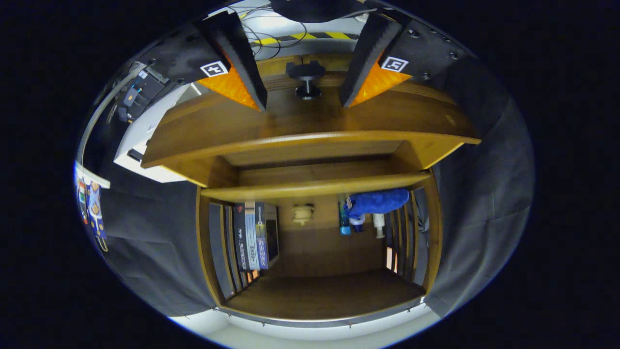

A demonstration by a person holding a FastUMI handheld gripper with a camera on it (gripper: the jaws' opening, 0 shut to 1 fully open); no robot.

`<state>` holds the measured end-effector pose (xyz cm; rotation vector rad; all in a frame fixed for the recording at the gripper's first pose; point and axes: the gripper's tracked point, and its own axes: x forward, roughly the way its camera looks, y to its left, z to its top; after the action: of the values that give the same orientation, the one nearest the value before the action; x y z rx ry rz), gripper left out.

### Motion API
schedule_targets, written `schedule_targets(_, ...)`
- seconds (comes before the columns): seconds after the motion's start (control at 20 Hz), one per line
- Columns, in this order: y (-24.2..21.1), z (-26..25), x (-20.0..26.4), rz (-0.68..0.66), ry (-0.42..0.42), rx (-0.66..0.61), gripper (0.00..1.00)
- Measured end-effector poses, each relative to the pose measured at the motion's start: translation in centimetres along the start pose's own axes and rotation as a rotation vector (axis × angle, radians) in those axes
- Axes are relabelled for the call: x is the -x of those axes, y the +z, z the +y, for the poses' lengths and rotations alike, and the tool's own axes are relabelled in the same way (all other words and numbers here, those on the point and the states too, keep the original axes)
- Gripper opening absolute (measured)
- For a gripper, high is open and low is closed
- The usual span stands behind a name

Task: Pull open the drawer, take out the items inside it, and place them on the countertop above the cabinet.

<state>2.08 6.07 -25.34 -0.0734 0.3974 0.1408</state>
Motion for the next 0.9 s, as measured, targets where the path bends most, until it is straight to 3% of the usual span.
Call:
schedule_targets(0.3, 7.7, 0.9, 1.5, -0.113, 0.020, 0.013, 0.98)
schedule_targets(0.6, 14.0, 0.4, -1.0, -0.146, -0.006, -0.005, 0.98)
schedule_targets(0.75, 15.5, -0.1, -3.4, -0.113, -0.027, 0.002, 0.98)
schedule_targets(0.9, 15.4, 1.3, -6.1, -0.010, 0.032, -0.102, 0.99)
